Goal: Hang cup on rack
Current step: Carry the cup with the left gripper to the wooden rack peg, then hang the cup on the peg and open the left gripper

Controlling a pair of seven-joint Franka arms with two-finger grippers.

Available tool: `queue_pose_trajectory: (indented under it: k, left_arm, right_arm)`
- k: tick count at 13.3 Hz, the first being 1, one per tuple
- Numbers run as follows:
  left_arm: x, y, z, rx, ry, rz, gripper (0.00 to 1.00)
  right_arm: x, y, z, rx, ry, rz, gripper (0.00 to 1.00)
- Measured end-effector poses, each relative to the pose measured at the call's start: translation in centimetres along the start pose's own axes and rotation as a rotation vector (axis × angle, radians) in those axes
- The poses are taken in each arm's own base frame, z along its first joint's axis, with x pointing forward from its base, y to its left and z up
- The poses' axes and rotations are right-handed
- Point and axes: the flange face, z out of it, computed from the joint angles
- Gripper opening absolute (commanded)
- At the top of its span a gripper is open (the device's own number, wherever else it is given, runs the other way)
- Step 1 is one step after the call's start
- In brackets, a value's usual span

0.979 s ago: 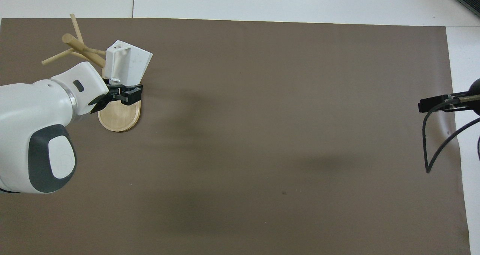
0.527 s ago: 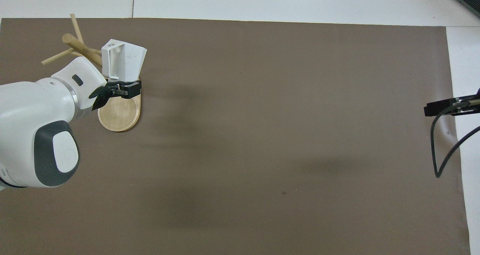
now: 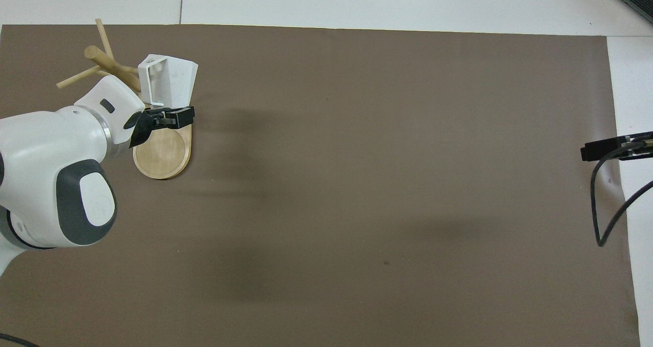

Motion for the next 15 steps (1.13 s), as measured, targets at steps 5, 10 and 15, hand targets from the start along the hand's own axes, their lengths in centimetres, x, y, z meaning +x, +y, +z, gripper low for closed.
queue_pose_trajectory:
  k: [5,10,15]
  left_arm:
    - [0.0,-2.1,0.7,-0.001,-0.004,-0.062,0.0]
    - [0.0,-2.9,0.9,-0.032,-0.006,-0.144,0.0]
    - [0.8,-5.2,-0.1,-0.059,-0.054,-0.246,0.0]
  right_arm:
    - [0.0,0.2,0.0,0.0,0.0,0.069,1.0]
    - [-0.1,0.3,0.0,0.0,0.0,0.072,1.0]
    - [-0.1,0.3,0.0,0.001,0.0,0.072,1.0]
